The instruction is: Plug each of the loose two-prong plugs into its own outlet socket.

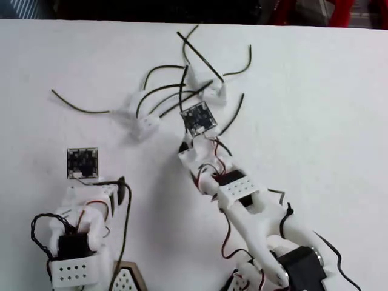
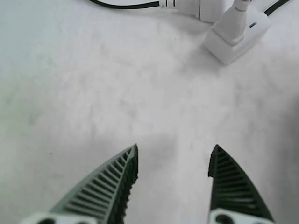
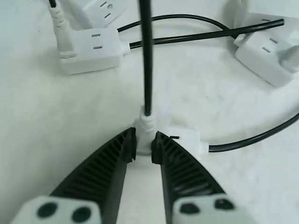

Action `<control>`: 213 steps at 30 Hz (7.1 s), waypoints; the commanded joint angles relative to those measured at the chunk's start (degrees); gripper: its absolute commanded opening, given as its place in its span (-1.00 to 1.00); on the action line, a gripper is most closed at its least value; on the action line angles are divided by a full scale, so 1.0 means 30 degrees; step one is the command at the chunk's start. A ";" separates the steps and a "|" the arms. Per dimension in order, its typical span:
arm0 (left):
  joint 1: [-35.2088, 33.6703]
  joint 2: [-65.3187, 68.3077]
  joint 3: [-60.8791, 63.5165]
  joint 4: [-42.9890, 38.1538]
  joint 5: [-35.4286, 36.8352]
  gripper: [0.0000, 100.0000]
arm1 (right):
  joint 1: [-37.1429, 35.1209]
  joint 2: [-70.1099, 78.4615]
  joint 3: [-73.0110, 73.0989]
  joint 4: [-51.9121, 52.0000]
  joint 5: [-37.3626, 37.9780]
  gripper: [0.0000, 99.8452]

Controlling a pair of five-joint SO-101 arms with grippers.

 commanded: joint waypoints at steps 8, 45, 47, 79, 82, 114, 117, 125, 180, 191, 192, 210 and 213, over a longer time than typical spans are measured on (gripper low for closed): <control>-0.0161 0.0073 -0.0029 0.0059 0.0000 -0.51 | 0.0220 -0.0894 -0.0147 0.2095 0.1289 -0.97; -0.0161 0.0073 -0.0029 0.0059 0.0000 -0.51 | 0.0249 -0.1333 -0.0557 -0.0806 -0.2344 -0.97; -0.0161 0.0073 -0.0029 0.0059 0.0000 -0.51 | 0.0220 -0.1245 -0.0557 -0.0806 -0.2344 -0.97; -0.0161 0.0073 -0.0029 0.0059 0.0000 -0.51 | -0.1099 0.1216 -0.2696 0.2623 -0.1377 -0.97; -0.0161 0.0073 -0.0029 0.0059 0.0000 -0.51 | -0.1040 0.2828 -0.3546 0.2623 -0.1348 -0.97; -0.0161 0.0073 -0.0029 0.0059 0.0000 -0.51 | -0.0689 0.1714 -1.2571 0.5905 0.0410 -0.52; -0.0161 0.0073 -0.0029 0.0059 0.0000 -0.51 | -0.0689 -0.0894 -1.2513 0.7458 0.0410 -0.59; -0.0161 0.0073 -0.0029 0.0029 0.0000 -0.51 | -0.0542 -0.8073 -1.2366 1.5429 0.0410 -0.80; -0.0161 0.0044 -0.0029 0.0029 0.0000 -0.51 | 0.0396 -1.0388 0.3018 0.3033 0.2403 -0.96; -0.0161 0.0044 -0.0029 0.0029 0.0000 -0.51 | 0.0396 -1.5663 0.7092 0.1275 0.2403 -0.96; -0.0161 0.0044 -0.0029 0.0029 0.0000 -0.51 | 0.0396 -1.6132 0.7443 0.1275 0.2403 -0.96; -0.0161 0.0044 -0.0029 0.0029 -0.0059 -0.51 | 0.1744 -2.5480 1.1106 0.4293 0.2520 -0.96; -0.0161 0.0044 -0.0029 0.0029 -0.0059 -0.51 | 0.2593 -2.6593 1.1106 0.6168 0.2403 -0.96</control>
